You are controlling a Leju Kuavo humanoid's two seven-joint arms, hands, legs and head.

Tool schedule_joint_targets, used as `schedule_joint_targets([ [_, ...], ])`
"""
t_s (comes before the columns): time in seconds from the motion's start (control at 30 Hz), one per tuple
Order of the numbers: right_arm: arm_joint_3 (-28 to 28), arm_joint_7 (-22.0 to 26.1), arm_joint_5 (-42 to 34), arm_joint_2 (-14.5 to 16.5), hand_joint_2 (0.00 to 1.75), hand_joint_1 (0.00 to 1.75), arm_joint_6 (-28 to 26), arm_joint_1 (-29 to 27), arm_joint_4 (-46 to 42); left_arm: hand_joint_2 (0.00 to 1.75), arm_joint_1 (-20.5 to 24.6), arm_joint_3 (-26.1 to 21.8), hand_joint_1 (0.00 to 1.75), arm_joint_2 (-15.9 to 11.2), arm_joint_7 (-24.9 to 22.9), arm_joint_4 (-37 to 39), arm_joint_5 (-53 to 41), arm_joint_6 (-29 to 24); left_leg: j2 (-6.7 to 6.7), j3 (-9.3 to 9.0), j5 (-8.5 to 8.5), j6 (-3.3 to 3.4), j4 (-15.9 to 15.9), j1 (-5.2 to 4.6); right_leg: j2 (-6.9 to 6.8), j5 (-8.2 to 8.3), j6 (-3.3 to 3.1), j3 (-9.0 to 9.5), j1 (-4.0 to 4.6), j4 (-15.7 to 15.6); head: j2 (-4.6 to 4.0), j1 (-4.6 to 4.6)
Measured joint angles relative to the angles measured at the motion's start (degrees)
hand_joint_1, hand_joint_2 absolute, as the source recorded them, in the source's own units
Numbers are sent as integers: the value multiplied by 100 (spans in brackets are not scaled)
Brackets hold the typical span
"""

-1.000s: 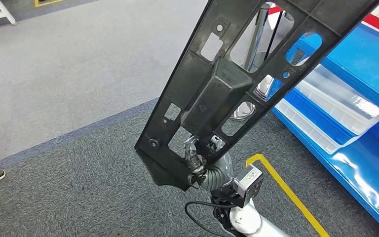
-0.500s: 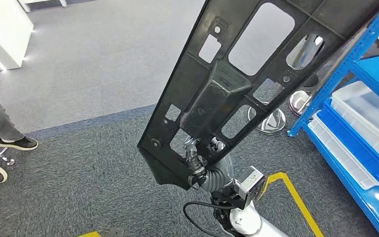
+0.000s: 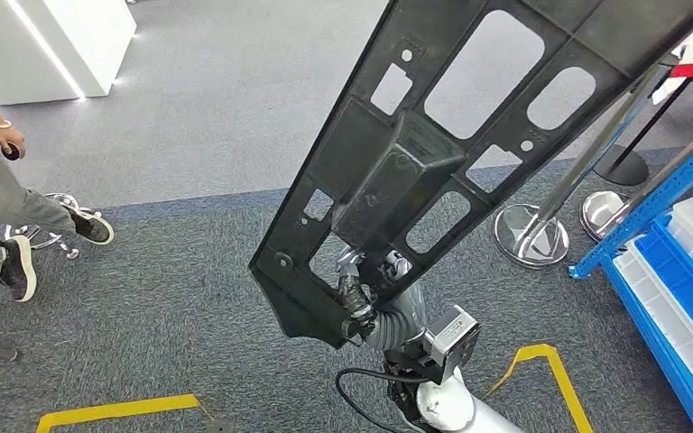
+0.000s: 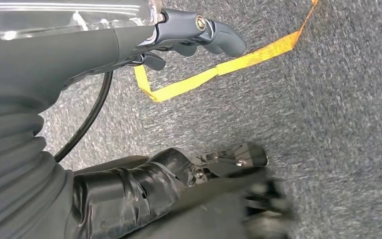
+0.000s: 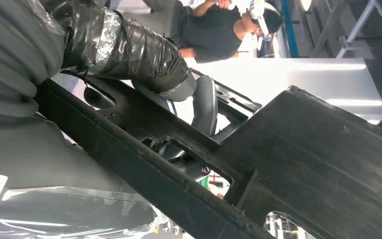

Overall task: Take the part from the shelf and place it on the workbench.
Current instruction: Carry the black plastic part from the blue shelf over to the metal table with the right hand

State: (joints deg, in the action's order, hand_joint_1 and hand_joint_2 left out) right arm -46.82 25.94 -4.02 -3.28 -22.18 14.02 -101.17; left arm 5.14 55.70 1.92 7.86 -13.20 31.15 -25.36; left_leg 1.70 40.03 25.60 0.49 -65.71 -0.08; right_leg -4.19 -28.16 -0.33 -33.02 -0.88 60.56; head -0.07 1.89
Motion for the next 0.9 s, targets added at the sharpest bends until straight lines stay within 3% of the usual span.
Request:
schedule_joint_targets([
  [0.07, 0, -31, 111, -14, 175, 175, -176, -54, -84, 175, 44, 11, 0, 24, -46, 0, -59, 49, 182, -282, -126, 81, 537, -81, -108, -31, 51, 45, 14, -25, 0, -2],
  [0.1, 0, -45, 153, -25, 175, 175, -243, -92, -130, 175, 62, 21, 0, 32, -82, 0, -95, 80, 191, -305, -98, 109, 598, -115, -159, -41, 80, 63, 19, -45, 0, -3],
  [0.17, 1, -67, 202, -49, 175, 175, -311, -158, -211, 175, 69, 45, 0, 44, -148, 0, -148, 124, 57, -343, -117, 163, 674, -111, -213, -65, 144, 111, 10, -73, 0, -5],
  [0.23, 2, -71, 220, -75, 175, 175, -324, -198, -284, 175, 68, 57, 0, 52, -173, 0, -168, 139, -61, -438, -148, 230, 783, -75, 5, -198, 185, 62, -1, 115, 0, -15],
  [0.3, 2, -71, 244, -112, 175, 175, -351, -244, -349, 175, 96, 75, 0, 66, -177, 0, -188, 158, -178, -492, -157, 291, 827, -58, 310, -497, 190, -256, -2, 737, 0, -31],
  [0.37, 2, -96, 311, -151, 175, 175, -417, -312, -387, 175, 122, 122, 0, 80, -195, 0, -249, 203, -326, -497, -146, 316, 818, -59, 404, -683, 197, -641, 0, 1358, 0, -37],
  [0.4, 2, -124, 363, -171, 175, 175, -460, -350, -405, 175, 126, 153, 0, 84, -213, 0, -307, 240, -416, -502, -135, 315, 805, -57, 415, -610, 204, -724, -5, 1417, 0, -36],
  [0.43, 2, -154, 419, -190, 175, 175, -500, -383, -434, 175, 128, 189, 0, 85, -237, 0, -372, 280, -506, -507, -118, 306, 782, -52, 429, -428, 210, -698, -13, 1261, 0, -37],
  [0.5, 2, -203, 520, -227, 175, 175, -572, -428, -522, 175, 136, 273, 0, 86, -292, 0, -503, 359, -677, -506, -57, 265, 701, -37, 606, 14, 216, -437, -46, 571, -1, -38],
  [0.53, 2, -219, 560, -240, 175, 175, -595, -447, -574, 175, 150, 314, 0, 85, -321, 0, -549, 387, -752, -483, -25, 237, 642, -34, 741, 130, 216, -309, -68, 269, -1, -35],
  [0.6, 4, -254, 631, -267, 175, 175, -639, -518, -680, 175, 177, 391, 0, 84, -354, 0, -614, 439, -881, -425, -1, 169, 586, -16, 903, 140, 197, -198, -76, 25, -1, -36],
  [0.67, 7, -302, 725, -285, 175, 175, -684, -592, -778, 175, 186, 461, 0, 80, -350, 0, -652, 488, -982, -391, -7, 106, 596, 8, 793, 145, 142, -158, -65, -25, 0, -39],
  [0.73, 7, -363, 842, -289, 175, 175, -709, -623, -859, 175, 196, 524, 0, 76, -339, 0, -686, 534, -769, -317, 87, 51, 445, -6, 655, 152, 75, -90, -76, -89, 0, -12],
  [0.8, 7, -431, 961, -292, 175, 175, -720, -654, -938, 175, 246, 581, 0, 75, -346, 0, -743, 592, -386, -24, 358, -6, -137, -7, 494, 136, 27, -32, -63, -125, 0, 25],
  [0.87, 7, -501, 1068, -295, 175, 175, -735, -688, -990, 175, 303, 632, 0, 75, -363, 0, -798, 646, -232, 353, 581, -51, -808, 30, 315, 103, 5, -4, -41, -127, 0, 36],
  [0.9, 7, -534, 1114, -296, 175, 175, -751, -702, -1006, 175, 317, 661, 0, 75, -370, 0, -814, 662, -212, 434, 563, -61, -926, 43, 235, 86, 5, 11, -34, -127, 0, 38],
])
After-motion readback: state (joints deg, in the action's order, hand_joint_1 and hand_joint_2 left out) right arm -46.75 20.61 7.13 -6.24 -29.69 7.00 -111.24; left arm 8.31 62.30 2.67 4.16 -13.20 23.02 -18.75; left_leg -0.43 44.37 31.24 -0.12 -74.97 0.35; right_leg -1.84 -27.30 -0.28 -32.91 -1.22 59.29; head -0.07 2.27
